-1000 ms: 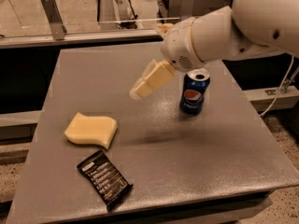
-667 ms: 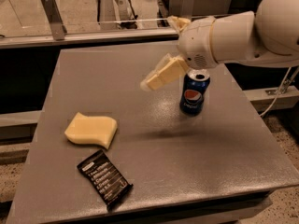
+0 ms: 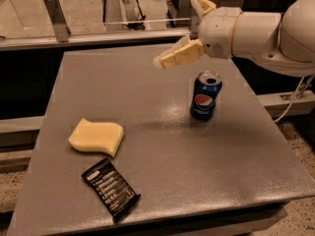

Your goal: Move sponge near rxbar chocolate

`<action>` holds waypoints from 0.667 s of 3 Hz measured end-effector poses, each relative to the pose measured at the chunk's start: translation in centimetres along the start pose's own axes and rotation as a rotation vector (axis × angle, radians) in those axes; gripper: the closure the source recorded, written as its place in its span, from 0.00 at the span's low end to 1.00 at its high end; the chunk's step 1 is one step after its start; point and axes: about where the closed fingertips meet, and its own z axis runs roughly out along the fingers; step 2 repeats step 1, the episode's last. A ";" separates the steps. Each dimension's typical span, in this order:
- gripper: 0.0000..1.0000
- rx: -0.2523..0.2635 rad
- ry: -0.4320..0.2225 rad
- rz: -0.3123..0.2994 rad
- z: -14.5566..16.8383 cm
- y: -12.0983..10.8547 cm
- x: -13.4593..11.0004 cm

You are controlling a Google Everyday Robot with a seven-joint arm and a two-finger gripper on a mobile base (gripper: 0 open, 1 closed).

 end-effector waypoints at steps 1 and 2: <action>0.00 0.049 -0.087 -0.028 0.6 -2.4 -3.2; 0.00 0.049 -0.087 -0.028 0.6 -2.4 -3.2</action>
Offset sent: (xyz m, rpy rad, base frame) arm 0.0000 0.0000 0.0000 0.0000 0.0000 0.0000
